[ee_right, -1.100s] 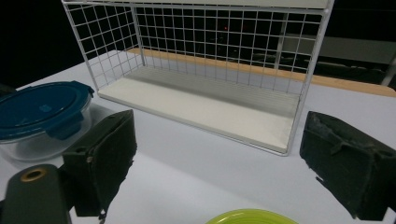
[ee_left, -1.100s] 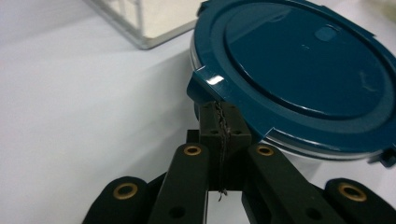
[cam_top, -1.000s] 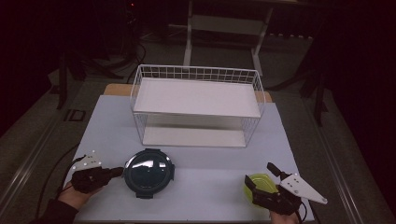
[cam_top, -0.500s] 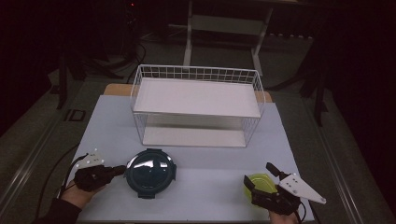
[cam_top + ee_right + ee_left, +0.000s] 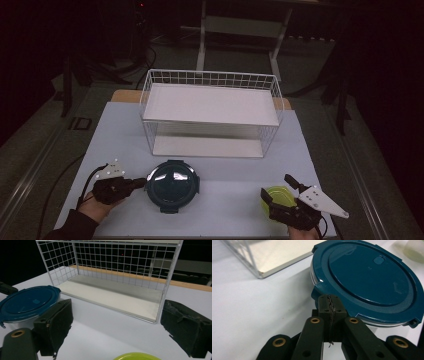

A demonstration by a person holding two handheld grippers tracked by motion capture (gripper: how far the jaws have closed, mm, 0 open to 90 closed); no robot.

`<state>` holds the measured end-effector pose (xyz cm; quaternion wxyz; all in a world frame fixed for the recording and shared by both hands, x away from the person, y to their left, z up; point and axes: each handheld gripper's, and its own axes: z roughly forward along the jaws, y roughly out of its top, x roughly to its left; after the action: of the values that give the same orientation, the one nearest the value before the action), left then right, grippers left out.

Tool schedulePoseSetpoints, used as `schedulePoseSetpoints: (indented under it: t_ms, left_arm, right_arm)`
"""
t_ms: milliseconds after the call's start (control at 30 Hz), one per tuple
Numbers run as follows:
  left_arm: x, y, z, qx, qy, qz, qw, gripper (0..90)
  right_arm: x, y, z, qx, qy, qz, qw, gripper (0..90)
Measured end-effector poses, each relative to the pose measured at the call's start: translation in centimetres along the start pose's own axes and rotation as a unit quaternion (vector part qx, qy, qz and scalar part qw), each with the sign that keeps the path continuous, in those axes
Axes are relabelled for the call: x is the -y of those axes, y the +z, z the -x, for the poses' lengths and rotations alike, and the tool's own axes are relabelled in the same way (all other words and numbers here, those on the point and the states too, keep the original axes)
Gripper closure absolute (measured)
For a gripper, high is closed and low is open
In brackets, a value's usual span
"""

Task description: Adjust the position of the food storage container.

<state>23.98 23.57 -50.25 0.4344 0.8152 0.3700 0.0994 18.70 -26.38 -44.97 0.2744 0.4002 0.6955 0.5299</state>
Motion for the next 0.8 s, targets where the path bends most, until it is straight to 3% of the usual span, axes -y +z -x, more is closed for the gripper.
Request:
schedulePoseSetpoints:
  t_ms: [800]
  left_arm:
    - [-1.6,2.4,2.2,0.022,0.016,-0.007,0.9996,88.6]
  right_arm:
    - [0.0,0.0,0.0,0.000,0.002,0.000,1.0000,10.5]
